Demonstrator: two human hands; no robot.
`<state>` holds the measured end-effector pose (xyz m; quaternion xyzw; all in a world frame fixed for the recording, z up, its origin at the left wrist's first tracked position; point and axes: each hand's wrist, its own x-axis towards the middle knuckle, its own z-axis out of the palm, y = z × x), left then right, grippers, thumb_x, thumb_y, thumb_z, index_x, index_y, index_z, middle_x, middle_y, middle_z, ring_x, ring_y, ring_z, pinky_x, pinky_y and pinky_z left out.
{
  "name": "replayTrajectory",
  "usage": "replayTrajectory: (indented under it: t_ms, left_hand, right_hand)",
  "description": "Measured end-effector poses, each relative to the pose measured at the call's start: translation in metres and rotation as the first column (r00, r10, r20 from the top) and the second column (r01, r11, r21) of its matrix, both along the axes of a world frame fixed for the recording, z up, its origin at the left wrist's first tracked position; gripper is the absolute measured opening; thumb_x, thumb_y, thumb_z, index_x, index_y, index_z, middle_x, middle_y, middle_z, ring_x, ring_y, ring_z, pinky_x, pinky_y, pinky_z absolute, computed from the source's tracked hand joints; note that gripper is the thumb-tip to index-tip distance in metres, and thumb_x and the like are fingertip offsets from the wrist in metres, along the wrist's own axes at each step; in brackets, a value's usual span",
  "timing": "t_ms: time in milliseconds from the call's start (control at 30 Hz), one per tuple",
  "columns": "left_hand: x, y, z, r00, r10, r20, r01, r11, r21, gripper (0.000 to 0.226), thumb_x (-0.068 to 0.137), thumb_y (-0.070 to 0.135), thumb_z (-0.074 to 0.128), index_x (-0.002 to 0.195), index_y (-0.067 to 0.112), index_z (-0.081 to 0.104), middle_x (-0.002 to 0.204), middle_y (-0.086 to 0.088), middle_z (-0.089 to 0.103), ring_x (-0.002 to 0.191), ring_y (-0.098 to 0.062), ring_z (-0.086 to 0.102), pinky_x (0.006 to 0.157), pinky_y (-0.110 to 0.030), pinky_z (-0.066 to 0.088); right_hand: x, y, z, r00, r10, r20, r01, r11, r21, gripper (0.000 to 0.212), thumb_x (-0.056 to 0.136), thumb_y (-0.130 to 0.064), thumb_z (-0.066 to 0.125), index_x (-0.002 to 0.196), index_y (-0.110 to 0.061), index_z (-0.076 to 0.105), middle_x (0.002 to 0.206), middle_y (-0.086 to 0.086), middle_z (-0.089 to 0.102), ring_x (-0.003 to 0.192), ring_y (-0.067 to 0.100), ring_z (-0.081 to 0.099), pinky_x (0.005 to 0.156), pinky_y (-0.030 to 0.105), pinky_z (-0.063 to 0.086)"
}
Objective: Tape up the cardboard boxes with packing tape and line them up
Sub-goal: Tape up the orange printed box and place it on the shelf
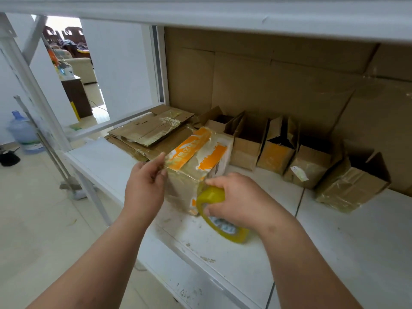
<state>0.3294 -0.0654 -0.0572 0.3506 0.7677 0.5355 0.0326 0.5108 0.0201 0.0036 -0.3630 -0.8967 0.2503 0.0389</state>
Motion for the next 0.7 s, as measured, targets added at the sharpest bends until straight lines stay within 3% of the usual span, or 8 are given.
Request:
replayTrajectory:
  t_ms: [100,233,300,367,467,533,600,700]
  left_hand:
    - [0.005,-0.004,0.008,0.995,-0.013,-0.095,0.004,0.996,-0.093,0.043,0.097,0.035,0.056,0.139,0.027,0.053,0.113,0.001,0.041,0.1,-0.016,0.054,0.093,-0.033,0.045]
    - [0.01,-0.011,-0.002,0.986,-0.125,-0.107,0.093,0.961,-0.26,0.093,0.066,0.078,0.057,0.145,0.033,0.038,0.132,0.003,0.026,0.124,-0.025,0.046,0.103,-0.039,0.043]
    - [0.007,-0.013,-0.007,0.991,-0.106,-0.084,0.079,0.957,-0.28,0.105,0.055,0.086,0.055,0.146,0.037,0.033,0.144,0.007,0.014,0.131,-0.031,0.043,0.105,-0.045,0.043]
    - [0.004,-0.012,-0.01,0.987,-0.059,-0.147,0.017,0.963,-0.269,0.096,0.062,0.08,0.062,0.145,0.04,0.035,0.15,0.009,0.009,0.132,-0.034,0.039,0.106,-0.049,0.042]
    - [0.005,-0.009,-0.013,0.926,-0.025,-0.376,-0.082,0.961,-0.264,0.061,0.08,0.06,0.067,0.137,0.044,0.051,0.154,-0.004,0.024,0.134,-0.036,0.026,0.107,-0.054,0.034]
    - [0.004,-0.007,-0.016,0.913,-0.069,-0.403,-0.048,0.961,-0.272,0.05,0.087,0.054,0.064,0.134,0.04,0.057,0.153,-0.001,0.033,0.135,-0.036,0.024,0.107,-0.055,0.032]
    - [0.0,-0.003,-0.018,0.91,-0.128,-0.395,0.01,0.957,-0.289,0.049,0.09,0.051,0.06,0.136,0.032,0.058,0.151,0.001,0.04,0.134,-0.035,0.024,0.109,-0.052,0.032]
    - [-0.006,0.0,-0.018,0.902,-0.18,-0.394,0.047,0.945,-0.324,0.05,0.093,0.044,0.059,0.139,0.025,0.055,0.15,0.002,0.042,0.137,-0.034,0.022,0.112,-0.047,0.028]
  right_hand:
    - [-0.008,-0.01,-0.01,0.998,0.014,-0.053,-0.018,0.997,-0.068,0.079,0.076,-0.041,0.08,0.145,-0.04,0.042,0.132,-0.008,0.041,0.126,0.014,0.043,0.094,0.027,0.042]
    - [-0.005,-0.01,-0.016,0.976,-0.04,-0.213,-0.009,0.975,-0.222,0.072,0.07,-0.035,0.085,0.128,-0.051,0.046,0.126,-0.016,0.044,0.116,0.006,0.048,0.091,0.027,0.047]
    - [0.0,-0.008,-0.021,0.949,-0.087,-0.304,-0.027,0.935,-0.353,0.074,0.067,-0.034,0.088,0.126,-0.051,0.047,0.12,-0.019,0.05,0.11,0.005,0.056,0.089,0.031,0.053]
    - [0.006,-0.005,-0.031,0.921,-0.152,-0.36,-0.026,0.895,-0.445,0.071,0.068,-0.039,0.086,0.127,-0.048,0.048,0.113,-0.016,0.058,0.103,0.009,0.064,0.089,0.037,0.056]
    - [0.011,-0.003,-0.044,0.893,-0.216,-0.395,-0.05,0.824,-0.564,0.04,0.087,-0.034,0.074,0.123,-0.033,0.057,0.105,-0.004,0.072,0.095,0.012,0.07,0.093,0.041,0.055]
    - [0.013,-0.004,-0.051,0.882,-0.233,-0.409,-0.075,0.789,-0.61,0.03,0.087,-0.04,0.067,0.112,-0.024,0.066,0.1,0.0,0.074,0.09,0.015,0.07,0.089,0.039,0.052]
    - [0.016,-0.006,-0.056,0.872,-0.248,-0.422,-0.089,0.768,-0.635,0.034,0.081,-0.044,0.062,0.103,-0.02,0.07,0.093,0.002,0.073,0.085,0.016,0.066,0.083,0.036,0.049]
    - [0.018,-0.007,-0.063,0.855,-0.268,-0.445,-0.126,0.724,-0.678,0.031,0.086,-0.039,0.061,0.103,-0.015,0.069,0.093,0.002,0.071,0.087,0.016,0.064,0.083,0.034,0.048]
